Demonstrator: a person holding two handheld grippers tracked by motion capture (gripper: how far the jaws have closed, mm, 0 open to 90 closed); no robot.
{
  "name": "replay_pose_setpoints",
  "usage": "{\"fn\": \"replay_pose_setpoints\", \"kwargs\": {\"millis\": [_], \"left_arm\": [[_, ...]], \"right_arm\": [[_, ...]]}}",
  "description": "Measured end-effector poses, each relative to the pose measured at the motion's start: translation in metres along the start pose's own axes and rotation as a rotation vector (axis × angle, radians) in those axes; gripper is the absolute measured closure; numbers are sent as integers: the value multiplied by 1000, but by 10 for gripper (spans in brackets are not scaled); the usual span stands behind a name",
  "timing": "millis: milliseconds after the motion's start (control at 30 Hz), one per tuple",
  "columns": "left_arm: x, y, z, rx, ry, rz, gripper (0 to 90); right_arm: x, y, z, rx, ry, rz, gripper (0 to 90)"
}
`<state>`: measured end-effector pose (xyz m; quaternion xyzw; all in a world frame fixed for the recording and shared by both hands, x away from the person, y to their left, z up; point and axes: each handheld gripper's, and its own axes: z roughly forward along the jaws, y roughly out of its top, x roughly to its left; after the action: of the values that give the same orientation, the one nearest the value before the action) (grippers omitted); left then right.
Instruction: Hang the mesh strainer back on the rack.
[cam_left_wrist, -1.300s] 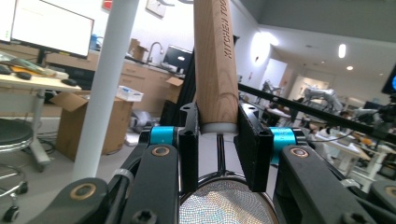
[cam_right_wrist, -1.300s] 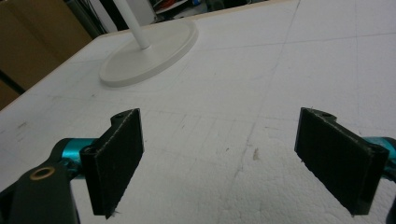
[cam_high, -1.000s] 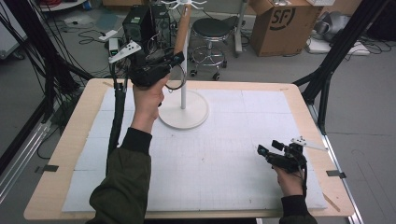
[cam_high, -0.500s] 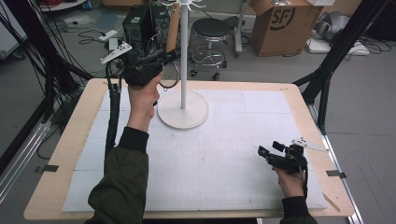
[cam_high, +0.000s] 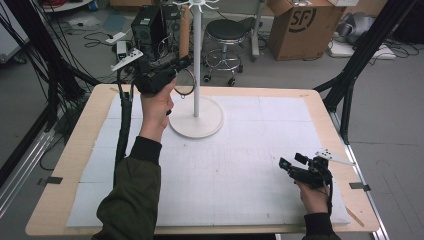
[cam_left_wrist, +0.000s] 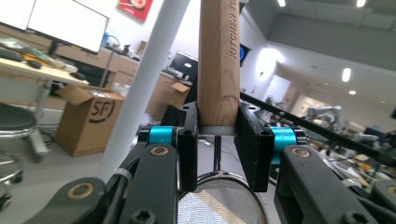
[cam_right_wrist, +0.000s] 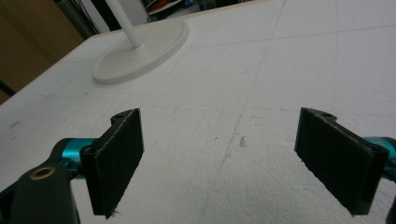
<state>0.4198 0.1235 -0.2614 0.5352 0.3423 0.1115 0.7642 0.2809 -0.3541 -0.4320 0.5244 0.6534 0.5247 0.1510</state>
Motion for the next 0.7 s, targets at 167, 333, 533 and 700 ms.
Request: {"fn": "replay_pose_setpoints", "kwargs": {"millis": [167, 333, 533, 700], "left_arm": [[1, 0, 0, 1, 3, -2, 704], [1, 1, 0, -1, 13, -3, 680], [-1, 3, -3, -9, 72, 41, 509], [-1, 3, -5, 11, 82, 39, 435]], "right_arm": [[0, 0, 2, 3, 5, 1, 148], [0, 1, 2, -2, 5, -1, 147], [0, 1, 1, -8, 4, -1, 148], [1, 1, 2, -1, 5, 4, 148]]}}
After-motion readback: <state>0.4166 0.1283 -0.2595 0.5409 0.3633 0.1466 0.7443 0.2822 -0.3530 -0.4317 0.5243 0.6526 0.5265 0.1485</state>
